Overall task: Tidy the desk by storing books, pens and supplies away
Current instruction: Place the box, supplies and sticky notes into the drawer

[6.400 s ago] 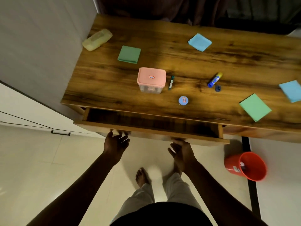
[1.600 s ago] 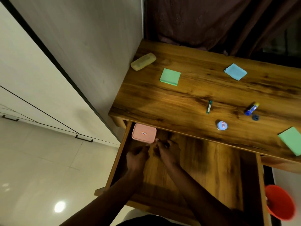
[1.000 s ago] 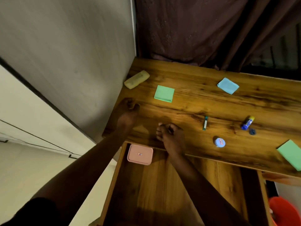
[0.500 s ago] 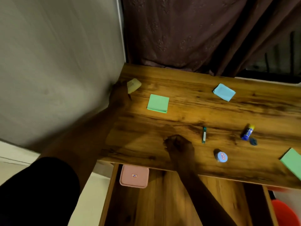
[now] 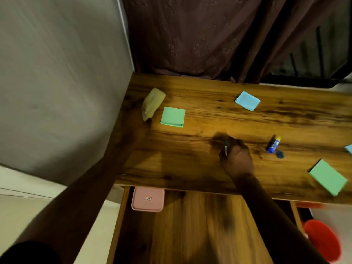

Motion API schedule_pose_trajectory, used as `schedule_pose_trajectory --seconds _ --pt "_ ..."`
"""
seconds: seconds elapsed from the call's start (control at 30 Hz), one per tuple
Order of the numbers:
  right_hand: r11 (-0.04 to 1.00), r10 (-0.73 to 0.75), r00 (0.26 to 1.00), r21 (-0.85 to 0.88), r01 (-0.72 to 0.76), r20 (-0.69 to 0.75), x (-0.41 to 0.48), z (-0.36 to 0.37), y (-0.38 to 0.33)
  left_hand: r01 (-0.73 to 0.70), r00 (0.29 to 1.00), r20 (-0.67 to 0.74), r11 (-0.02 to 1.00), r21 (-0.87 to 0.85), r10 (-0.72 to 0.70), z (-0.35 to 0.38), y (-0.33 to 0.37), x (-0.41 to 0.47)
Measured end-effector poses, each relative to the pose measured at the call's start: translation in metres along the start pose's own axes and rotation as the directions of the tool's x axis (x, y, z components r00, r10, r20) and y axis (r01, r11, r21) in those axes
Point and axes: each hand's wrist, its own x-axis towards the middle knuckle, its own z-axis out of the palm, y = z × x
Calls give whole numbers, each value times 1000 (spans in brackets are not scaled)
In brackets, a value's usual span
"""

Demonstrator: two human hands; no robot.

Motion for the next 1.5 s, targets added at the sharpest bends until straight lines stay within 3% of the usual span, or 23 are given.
schedule_pose_trajectory --seconds 0.07,0.2,0.3,0.47,0.6,0.67,0.77,0.87,1.13,1.5 --pt "994 74 994 -89 -66 82 5 5 5 54 996 68 996 -70 -49 -5 13 -21" --pt "989 52 987 -144 -30 153 6 7 2 67 992 112 991 -115 -54 -8 26 -78" --pt "994 8 989 -109 9 150 3 6 -3 100 994 65 987 -126 -92 -17 33 -123" --pt "994 -87 985 -46 95 146 2 14 1 155 984 102 985 -80 -146 -28 33 -207" --pt "999 -34 981 -16 38 192 -24 6 -22 220 962 172 975 -22 -213 -35 24 -277" --pt "999 -39 982 31 34 186 -44 3 -35 247 944 218 968 31 -248 -40 17 -308" --pt "965 -151 952 251 82 268 -90 6 -47 250 921 276 961 121 -275 -42 6 -349" --pt "921 -140 899 388 -36 414 -143 26 -53 249 880 357 945 213 -313 -35 -5 -381" --pt "949 -57 805 281 -139 590 -215 85 -57 214 780 481 893 396 -401 -4 -31 -386" --pt "976 17 840 173 -131 542 -227 146 -81 120 730 573 895 429 -373 16 -54 -383"
